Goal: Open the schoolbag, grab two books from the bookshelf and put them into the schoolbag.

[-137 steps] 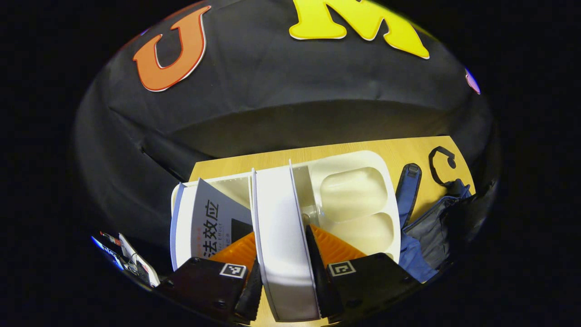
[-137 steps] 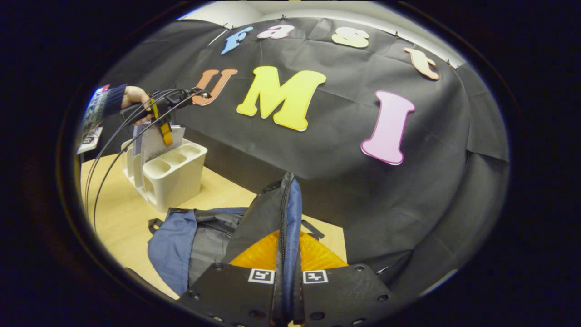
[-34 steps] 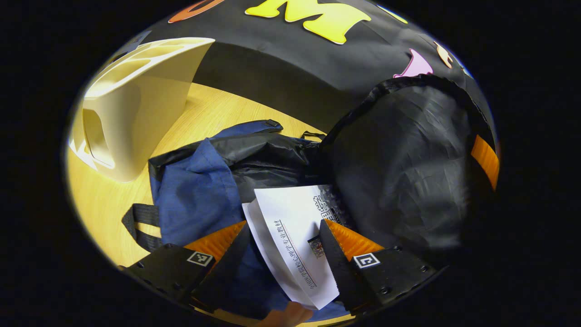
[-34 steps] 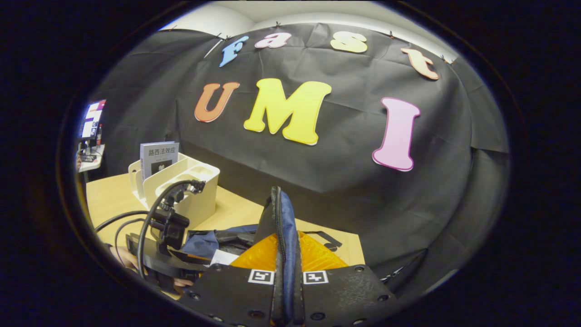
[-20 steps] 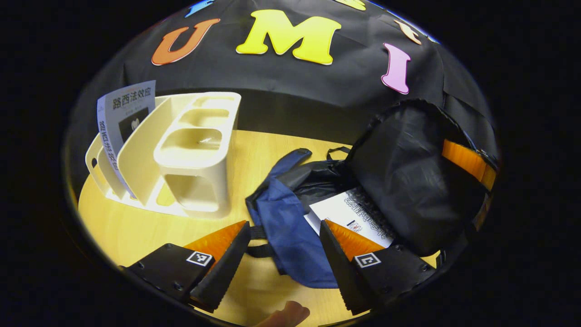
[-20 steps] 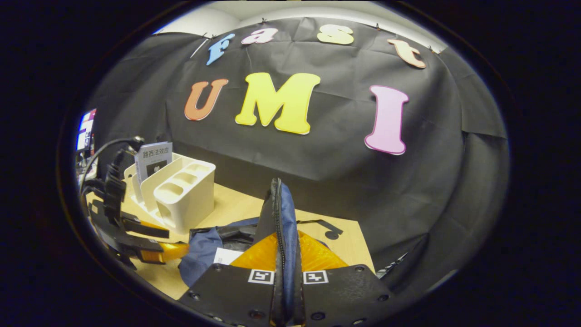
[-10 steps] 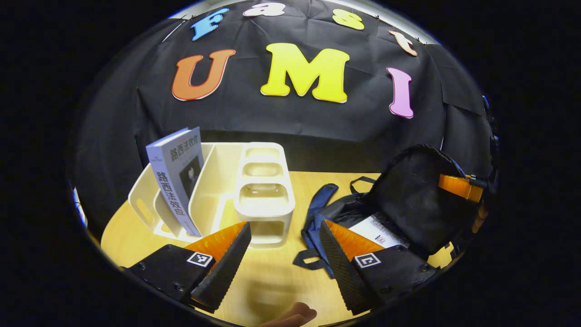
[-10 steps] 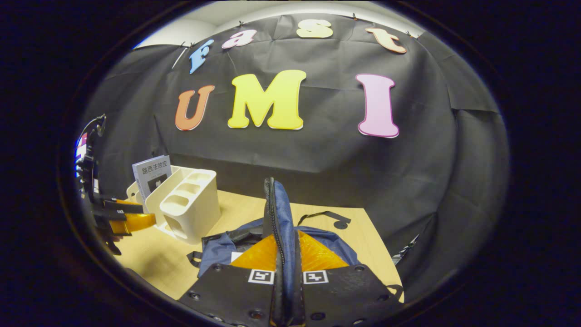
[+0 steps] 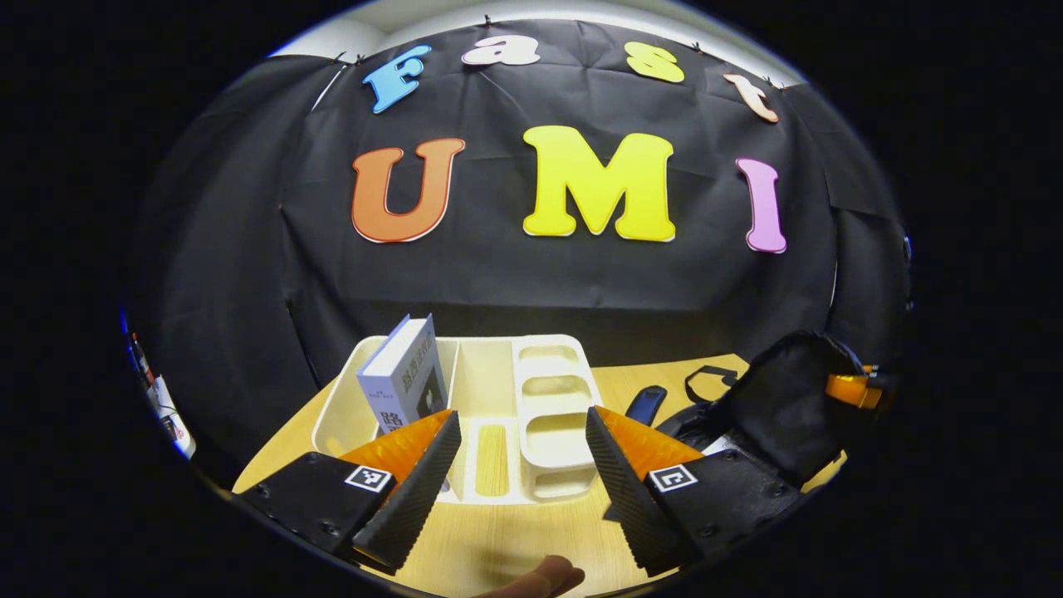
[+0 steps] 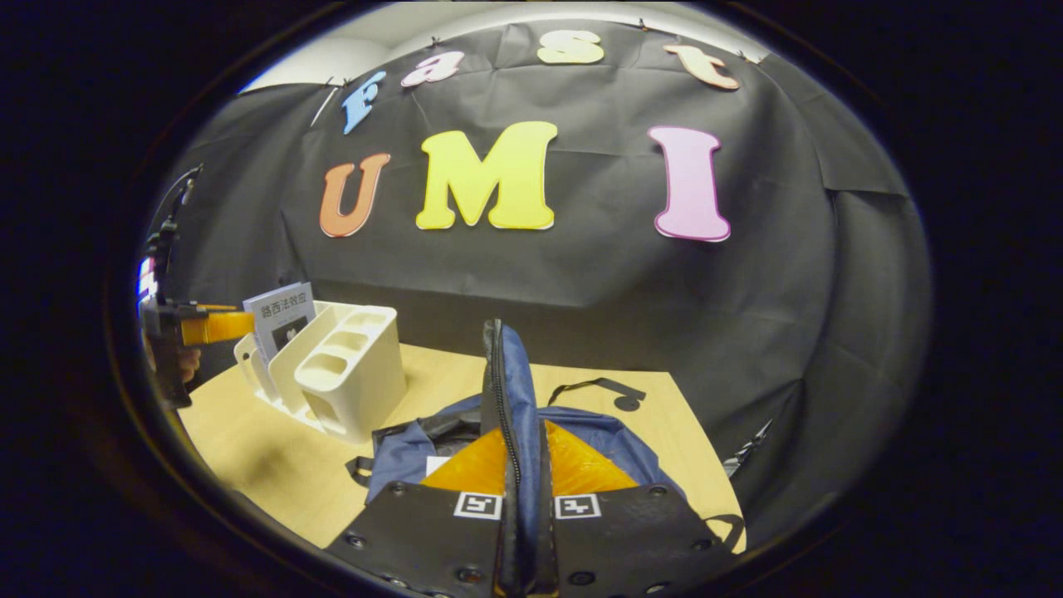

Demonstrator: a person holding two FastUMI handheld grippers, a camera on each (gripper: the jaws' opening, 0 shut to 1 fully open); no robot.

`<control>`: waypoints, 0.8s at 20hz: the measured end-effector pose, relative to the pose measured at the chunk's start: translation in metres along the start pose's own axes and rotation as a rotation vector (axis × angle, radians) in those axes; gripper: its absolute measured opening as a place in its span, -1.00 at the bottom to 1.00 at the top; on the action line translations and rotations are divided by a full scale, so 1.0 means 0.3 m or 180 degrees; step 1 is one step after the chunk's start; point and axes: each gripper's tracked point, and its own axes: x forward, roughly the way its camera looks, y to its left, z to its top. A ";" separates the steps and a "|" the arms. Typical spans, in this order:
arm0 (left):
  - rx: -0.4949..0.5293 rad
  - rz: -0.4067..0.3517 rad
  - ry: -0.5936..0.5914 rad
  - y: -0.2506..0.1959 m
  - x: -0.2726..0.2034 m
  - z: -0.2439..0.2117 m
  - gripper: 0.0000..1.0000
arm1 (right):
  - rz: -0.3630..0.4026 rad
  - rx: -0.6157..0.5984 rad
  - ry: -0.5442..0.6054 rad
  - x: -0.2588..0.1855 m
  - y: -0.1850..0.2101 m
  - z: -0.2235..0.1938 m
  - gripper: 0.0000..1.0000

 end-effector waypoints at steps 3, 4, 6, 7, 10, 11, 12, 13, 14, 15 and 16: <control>-0.0014 0.0178 -0.0057 0.108 0.045 0.102 0.93 | 0.0047 -0.0002 0.0011 0.007 0.007 -0.007 -0.83; 0.0017 0.0255 -0.0080 0.149 0.064 0.133 0.92 | 0.0064 0.0000 0.0012 0.010 0.007 -0.007 -0.83; 0.0062 0.0370 -0.0094 0.216 0.099 0.175 0.92 | 0.0090 0.0004 0.0013 0.014 0.008 -0.011 -0.84; 0.0070 0.0441 -0.0105 0.256 0.116 0.194 0.91 | 0.0093 0.0001 0.0013 0.016 0.008 -0.011 -0.84; -0.0032 0.0525 0.0022 0.329 0.193 0.216 0.91 | 0.0127 0.0024 0.0020 0.015 0.004 -0.018 -0.84; -0.0024 0.0537 0.0101 0.348 0.226 0.213 0.91 | 0.0132 0.0031 0.0018 0.017 0.005 -0.020 -0.84; 0.0011 0.0566 0.0188 0.368 0.260 0.210 0.90 | 0.0139 0.0031 0.0027 0.020 0.004 -0.023 -0.83; 0.0077 0.0581 0.0285 0.386 0.292 0.203 0.90 | 0.0146 0.0031 0.0028 0.021 0.004 -0.029 -0.83; 0.0142 0.0563 0.0363 0.393 0.323 0.204 0.90 | 0.0157 0.0042 0.0031 0.024 0.004 -0.029 -0.83; 0.0185 0.0544 0.0455 0.396 0.359 0.202 0.89 | 0.0171 0.0044 0.0036 0.023 0.004 -0.035 -0.89; 0.0203 0.0580 0.0559 0.405 0.389 0.196 0.89 | 0.0169 0.0046 0.0042 0.026 0.003 -0.036 -0.82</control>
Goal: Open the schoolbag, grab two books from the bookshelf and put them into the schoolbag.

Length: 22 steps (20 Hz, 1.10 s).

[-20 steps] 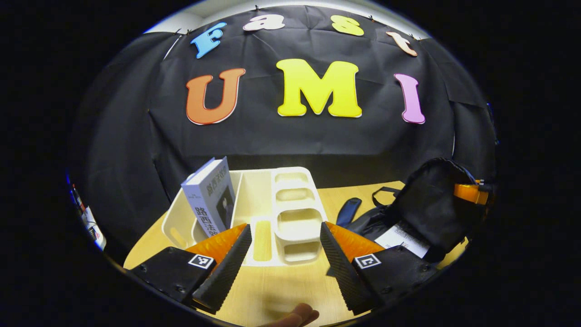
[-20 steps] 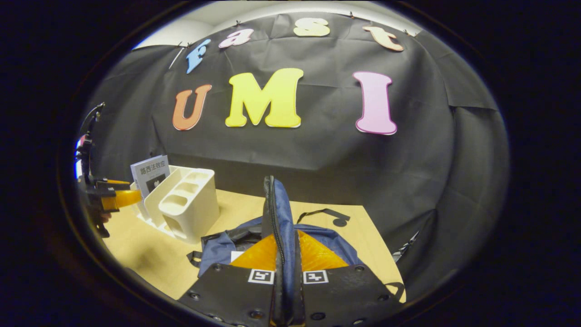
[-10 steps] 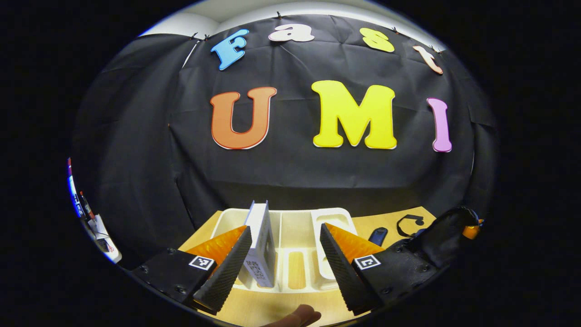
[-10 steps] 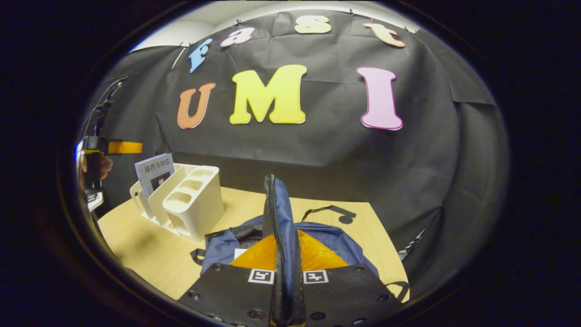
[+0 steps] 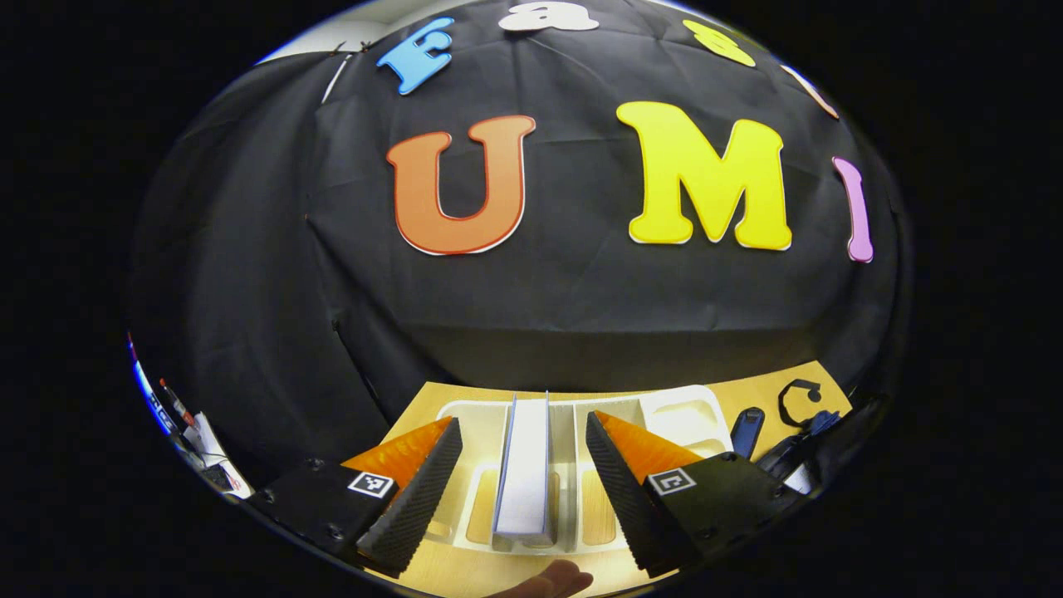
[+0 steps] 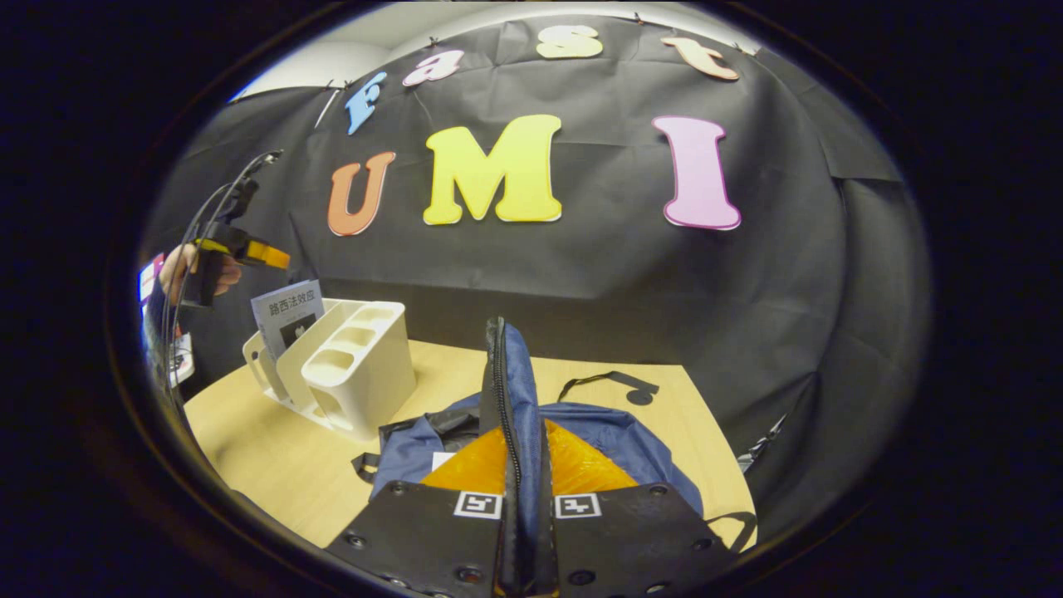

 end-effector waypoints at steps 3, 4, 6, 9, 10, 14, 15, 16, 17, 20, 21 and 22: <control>0.0146 0.0019 0.0226 0.004 0.077 0.002 0.82 | -0.0005 0.0009 0.0016 0.000 -0.006 -0.009 -0.83; 0.0232 0.0018 0.0334 0.001 0.099 -0.010 0.82 | 0.0006 0.0017 0.0022 0.003 -0.006 -0.013 -0.83; 0.0316 -0.0011 0.0629 -0.017 0.137 -0.082 0.83 | 0.0016 0.0026 0.0044 0.007 -0.008 -0.021 -0.83; 0.0324 0.0032 0.1028 -0.007 0.163 -0.169 0.87 | 0.0048 0.0030 0.0060 0.009 -0.004 -0.039 -0.83; 0.0300 0.0027 0.1115 -0.009 0.168 -0.194 0.85 | 0.0064 0.0028 0.0065 0.012 -0.001 -0.039 -0.83; 0.0367 0.0097 0.1231 0.009 0.179 -0.221 0.65 | 0.0090 -0.0020 0.0096 0.019 0.011 -0.054 -0.83; 0.0382 0.0092 0.1256 0.011 0.175 -0.229 0.64 | 0.0089 -0.0019 0.0093 0.021 0.016 -0.057 -0.83; 0.0394 0.0099 0.1304 0.014 0.169 -0.235 0.62 | 0.0092 -0.0014 0.0091 0.023 0.017 -0.053 -0.83; 0.0387 0.0098 0.1329 0.016 0.175 -0.238 0.61 | 0.0091 -0.0009 0.0093 0.020 0.018 -0.057 -0.83; 0.0343 0.0044 0.1433 0.025 0.170 -0.264 0.44 | 0.0071 0.0020 0.0123 0.023 0.009 -0.066 -0.83; 0.0326 0.0053 0.1449 0.028 0.168 -0.266 0.44 | 0.0064 0.0020 0.0139 0.023 0.007 -0.075 -0.83; 0.0310 0.0050 0.1470 0.029 0.168 -0.268 0.36 | 0.0057 0.0020 0.0148 0.023 0.006 -0.080 -0.83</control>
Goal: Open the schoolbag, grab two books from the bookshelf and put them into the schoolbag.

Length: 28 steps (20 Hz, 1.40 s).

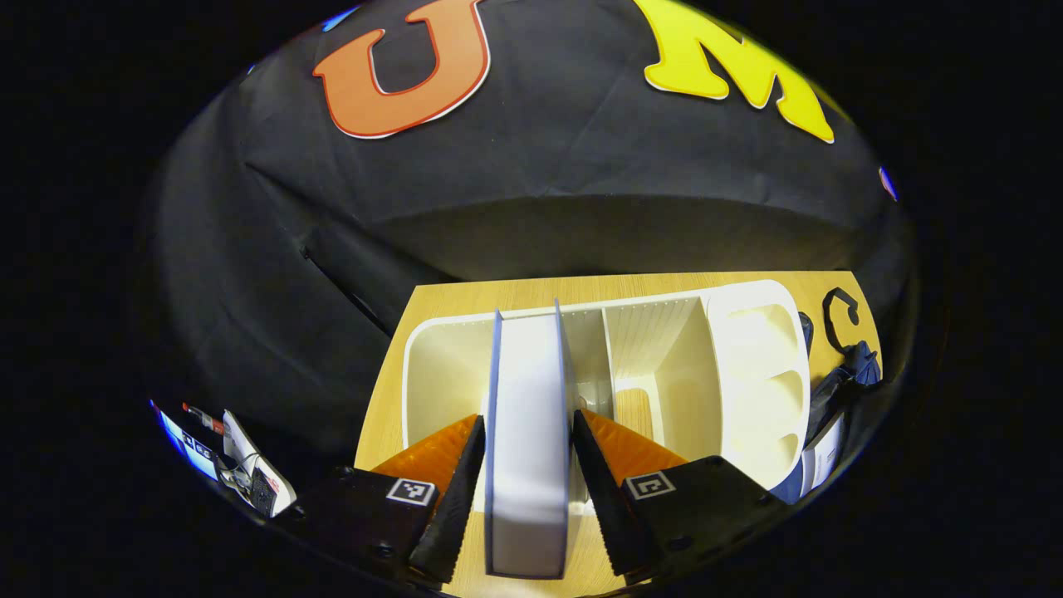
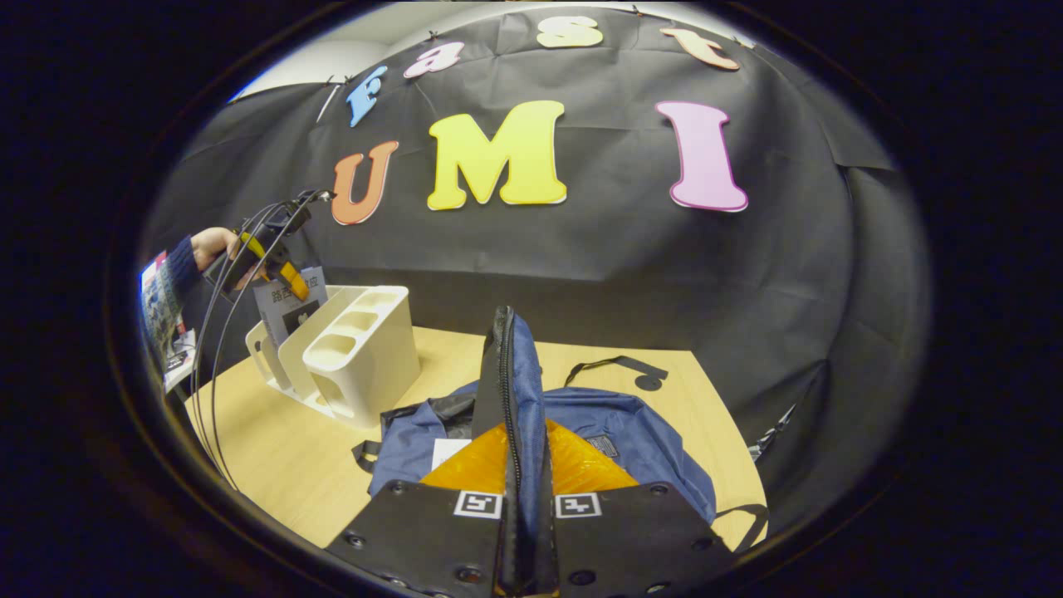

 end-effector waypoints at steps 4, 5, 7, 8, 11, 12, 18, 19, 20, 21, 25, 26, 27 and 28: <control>-0.0087 -0.0189 0.0007 -0.015 -0.013 -0.002 0.17 | -0.0003 0.0035 0.0026 -0.005 0.002 -0.016 -0.83; -0.0119 -0.0241 -0.0008 -0.010 -0.019 0.002 0.02 | -0.0003 0.0029 0.0028 -0.008 0.004 -0.019 -0.82; -0.0102 -0.0271 -0.0005 0.002 -0.038 -0.002 -0.08 | -0.0010 0.0033 0.0024 -0.012 0.005 -0.020 -0.82; -0.0117 -0.0277 0.0000 -0.001 -0.058 -0.010 -0.10 | -0.0012 0.0031 0.0030 -0.016 0.007 -0.023 -0.82; -0.0203 -0.0243 -0.0048 0.030 -0.107 -0.036 -0.11 | -0.0012 0.0026 0.0026 -0.024 0.012 -0.029 -0.82; -0.0218 -0.0211 -0.0071 0.049 -0.134 -0.050 -0.11 | -0.0019 0.0034 0.0025 -0.026 0.011 -0.030 -0.82; -0.0511 -0.0372 -0.0323 0.087 -0.323 -0.148 -0.11 | -0.0049 0.0041 0.0056 -0.012 0.017 -0.044 -0.82; -0.0553 -0.0395 -0.0363 0.093 -0.355 -0.172 -0.10 | -0.0048 0.0051 0.0057 -0.008 0.022 -0.045 -0.83; -0.0576 -0.0401 -0.0407 0.101 -0.382 -0.197 -0.11 | -0.0036 0.0055 0.0065 -0.004 0.030 -0.046 -0.83; -0.0592 -0.0405 -0.0434 0.112 -0.409 -0.229 -0.10 | -0.0039 0.0050 0.0063 -0.003 0.036 -0.048 -0.83; -0.0759 -0.0574 -0.0550 0.085 -0.482 -0.324 -0.03 | -0.0055 0.0016 0.0102 0.008 0.051 -0.058 -0.83; -0.0822 -0.0630 -0.0567 0.086 -0.502 -0.347 -0.11 | -0.0056 0.0017 0.0111 0.010 0.055 -0.058 -0.83; -0.0905 -0.0696 -0.0570 0.082 -0.521 -0.374 -0.11 | -0.0054 0.0016 0.0119 0.012 0.060 -0.058 -0.83; -0.0971 -0.0773 -0.0563 0.076 -0.532 -0.399 -0.11 | -0.0053 0.0016 0.0124 0.014 0.064 -0.059 -0.83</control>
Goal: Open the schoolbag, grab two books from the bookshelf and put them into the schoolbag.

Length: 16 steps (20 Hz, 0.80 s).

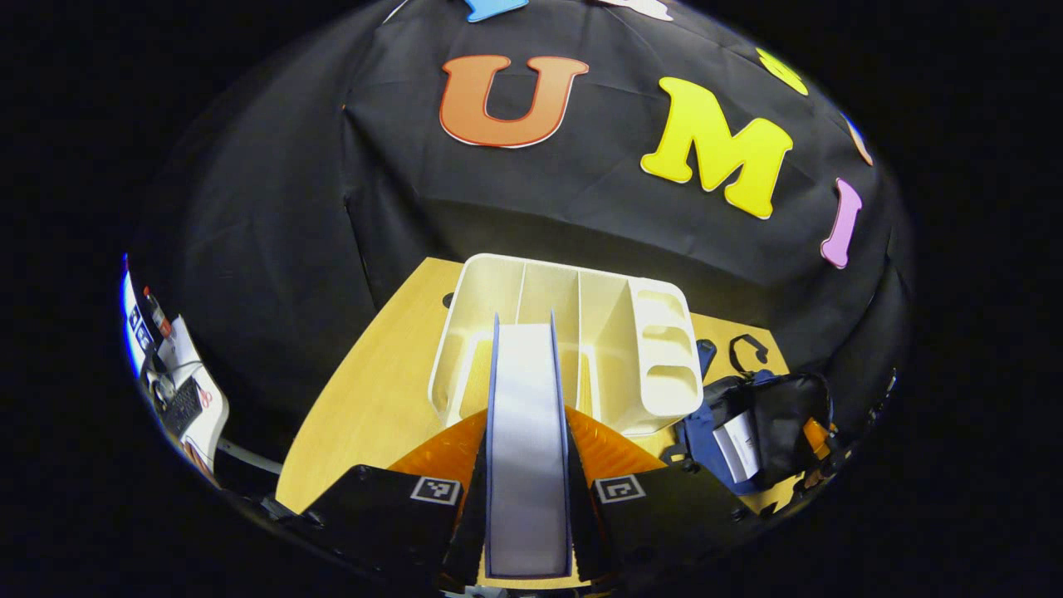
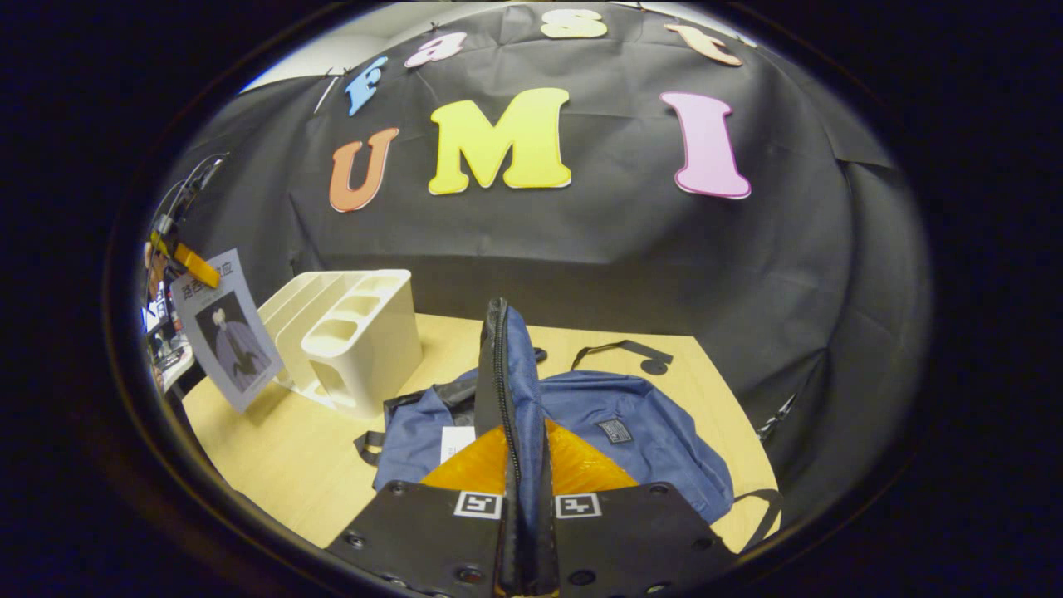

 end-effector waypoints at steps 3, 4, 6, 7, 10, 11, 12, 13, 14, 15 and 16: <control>-0.0195 -0.0085 0.0071 0.020 -0.025 -0.090 -0.11 | -0.0009 -0.0041 0.0007 0.000 0.012 -0.006 -0.83; -0.0258 -0.0110 0.0100 0.023 -0.026 -0.118 -0.10 | -0.0016 -0.0058 0.0006 0.000 0.013 -0.007 -0.83; -0.0446 -0.0251 0.0113 0.005 -0.037 -0.163 -0.11 | -0.0011 -0.0063 0.0012 0.001 0.016 -0.009 -0.83; -0.0563 -0.0379 0.0100 -0.017 -0.040 -0.181 -0.11 | -0.0006 -0.0058 0.0018 0.005 0.018 -0.013 -0.83; -0.0849 -0.0666 0.0051 -0.046 -0.038 -0.230 -0.11 | 0.0002 -0.0037 0.0060 0.013 0.016 -0.015 -0.82; -0.0927 -0.0669 0.0040 -0.042 -0.027 -0.250 -0.02 | -0.0003 -0.0031 0.0098 0.017 0.016 -0.023 -0.82; -0.1015 -0.0690 0.0024 -0.044 -0.017 -0.258 -0.11 | -0.0011 -0.0032 0.0119 0.020 0.013 -0.024 -0.83; -0.1122 -0.0721 0.0018 -0.050 -0.020 -0.267 -0.11 | -0.0007 -0.0020 0.0142 0.023 0.014 -0.024 -0.83; -0.1238 -0.0781 0.0019 -0.064 -0.013 -0.277 -0.11 | -0.0002 -0.0009 0.0156 0.027 0.016 -0.021 -0.83; -0.1337 -0.0860 0.0026 -0.079 -0.008 -0.291 -0.10 | 0.0008 -0.0001 0.0161 0.028 0.019 -0.020 -0.83; -0.1417 -0.0939 0.0044 -0.093 -0.005 -0.306 -0.10 | 0.0038 0.0015 0.0170 0.026 0.025 -0.018 -0.82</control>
